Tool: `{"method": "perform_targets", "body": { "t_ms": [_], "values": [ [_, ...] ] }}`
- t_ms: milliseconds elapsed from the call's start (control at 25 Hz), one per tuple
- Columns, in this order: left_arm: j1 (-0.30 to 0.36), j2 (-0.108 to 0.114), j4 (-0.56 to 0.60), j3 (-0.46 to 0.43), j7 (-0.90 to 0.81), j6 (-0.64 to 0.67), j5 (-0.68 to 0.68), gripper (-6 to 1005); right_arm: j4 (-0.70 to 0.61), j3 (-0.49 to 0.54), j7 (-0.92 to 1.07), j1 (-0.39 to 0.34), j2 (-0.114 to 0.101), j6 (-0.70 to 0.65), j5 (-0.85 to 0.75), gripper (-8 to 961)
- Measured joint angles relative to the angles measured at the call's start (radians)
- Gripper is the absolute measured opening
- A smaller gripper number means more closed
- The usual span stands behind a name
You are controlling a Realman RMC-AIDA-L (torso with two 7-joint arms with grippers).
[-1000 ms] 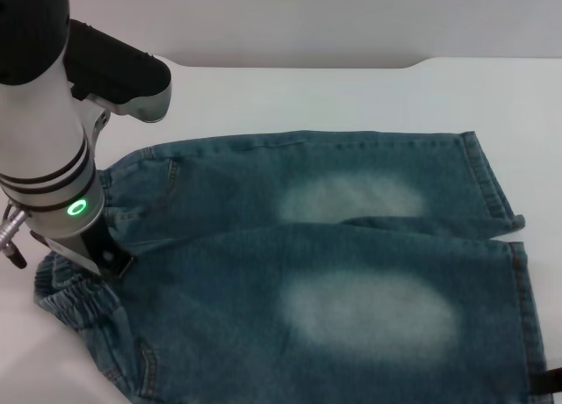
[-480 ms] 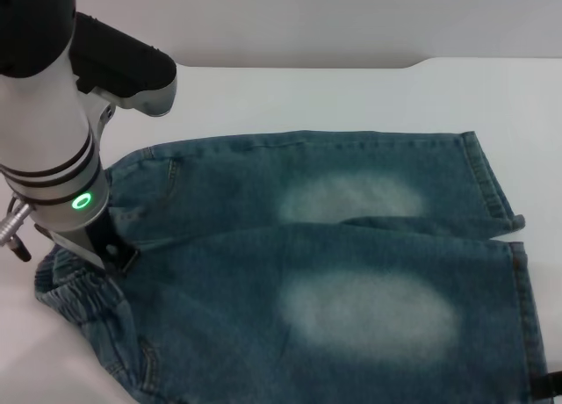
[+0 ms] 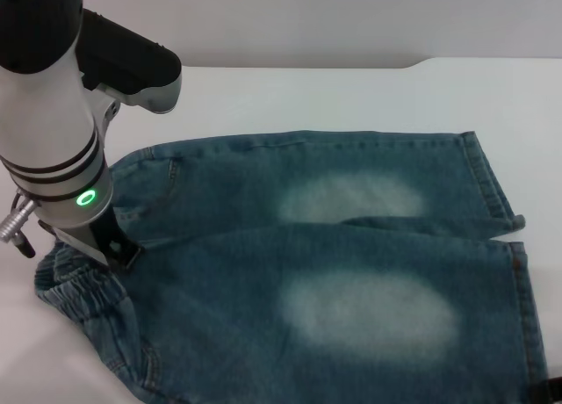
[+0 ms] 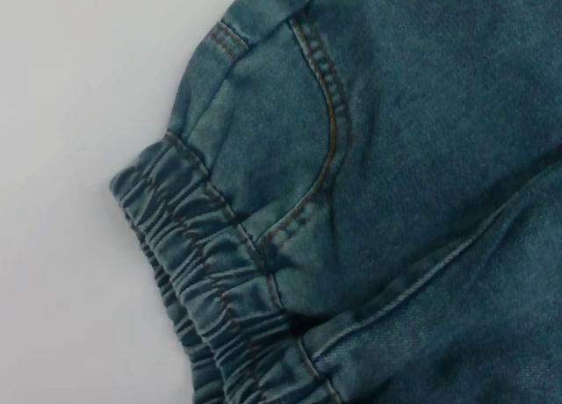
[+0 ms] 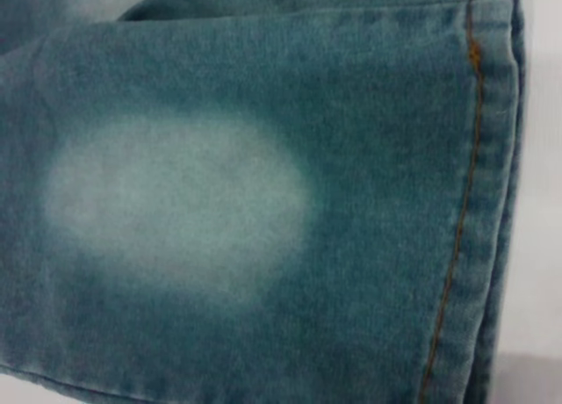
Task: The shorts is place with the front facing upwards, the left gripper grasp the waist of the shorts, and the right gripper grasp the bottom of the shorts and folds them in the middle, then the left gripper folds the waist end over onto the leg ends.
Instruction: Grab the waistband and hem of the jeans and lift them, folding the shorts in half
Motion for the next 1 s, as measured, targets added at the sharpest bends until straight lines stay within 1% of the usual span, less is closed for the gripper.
{"method": "perform_targets", "body": {
  "t_ms": [560, 1000],
  "values": [
    [0.002, 0.0, -0.001, 0.0, 0.001, 0.001, 0.0, 21, -0.017, -0.002, -0.001, 0.003, 0.002, -0.009, 0.001, 549],
    [0.003, 0.0, -0.001, 0.009, 0.001, 0.004, -0.001, 22, -0.065, 0.004, -0.02, 0.017, 0.001, -0.013, 0.001, 549]
  ]
}}
